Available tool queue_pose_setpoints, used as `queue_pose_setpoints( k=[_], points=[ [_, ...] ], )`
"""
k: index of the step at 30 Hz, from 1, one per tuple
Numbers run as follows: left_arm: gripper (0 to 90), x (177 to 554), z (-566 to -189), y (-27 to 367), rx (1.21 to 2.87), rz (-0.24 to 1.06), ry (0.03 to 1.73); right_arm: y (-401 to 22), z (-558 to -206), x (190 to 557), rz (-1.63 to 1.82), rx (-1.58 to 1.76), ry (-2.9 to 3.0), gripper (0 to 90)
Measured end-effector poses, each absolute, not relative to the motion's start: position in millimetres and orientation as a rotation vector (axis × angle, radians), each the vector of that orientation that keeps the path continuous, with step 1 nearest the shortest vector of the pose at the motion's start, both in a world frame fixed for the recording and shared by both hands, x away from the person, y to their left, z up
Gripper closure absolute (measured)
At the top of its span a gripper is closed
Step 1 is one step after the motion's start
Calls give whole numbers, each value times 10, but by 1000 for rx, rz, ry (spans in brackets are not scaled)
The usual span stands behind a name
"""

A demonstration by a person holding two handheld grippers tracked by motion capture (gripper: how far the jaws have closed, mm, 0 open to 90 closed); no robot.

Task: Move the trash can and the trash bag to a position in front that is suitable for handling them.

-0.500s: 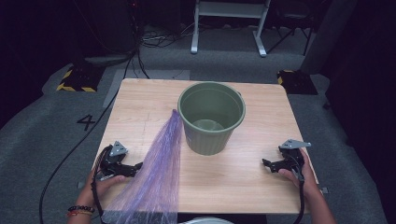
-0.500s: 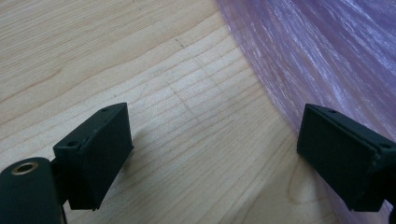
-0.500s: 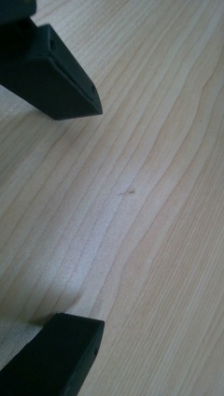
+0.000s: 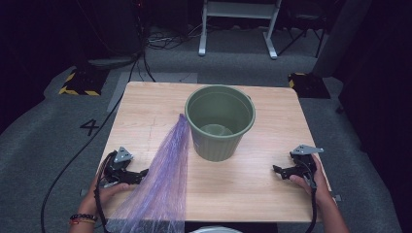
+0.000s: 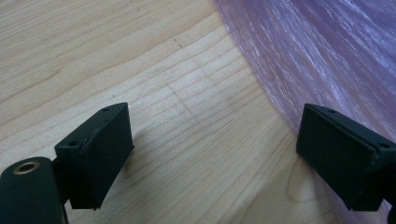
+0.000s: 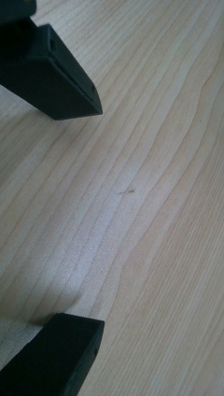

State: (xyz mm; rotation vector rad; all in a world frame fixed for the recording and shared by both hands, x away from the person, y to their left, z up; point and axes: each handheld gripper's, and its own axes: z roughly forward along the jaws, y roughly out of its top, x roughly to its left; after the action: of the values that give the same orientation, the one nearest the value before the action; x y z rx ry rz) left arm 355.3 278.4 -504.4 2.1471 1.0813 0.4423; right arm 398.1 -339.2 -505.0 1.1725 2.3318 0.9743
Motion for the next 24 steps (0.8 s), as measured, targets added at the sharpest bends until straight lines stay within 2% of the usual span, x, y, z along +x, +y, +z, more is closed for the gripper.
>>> queue_pose_setpoints(
  k=[6, 13, 24],
  points=[
    [172, 3536, -5007, 2776, 2134, 412, 1075, -3393, -5050, 3981, 973, 1179, 2328, 3],
    [181, 3505, -4865, 2710, 2084, 405, 1008, -3393, -5050, 3982, 973, 1179, 2327, 3],
    [188, 3460, -4763, 2404, 2131, 361, 887, -3393, -5050, 3982, 973, 1179, 2327, 3]
  ],
)
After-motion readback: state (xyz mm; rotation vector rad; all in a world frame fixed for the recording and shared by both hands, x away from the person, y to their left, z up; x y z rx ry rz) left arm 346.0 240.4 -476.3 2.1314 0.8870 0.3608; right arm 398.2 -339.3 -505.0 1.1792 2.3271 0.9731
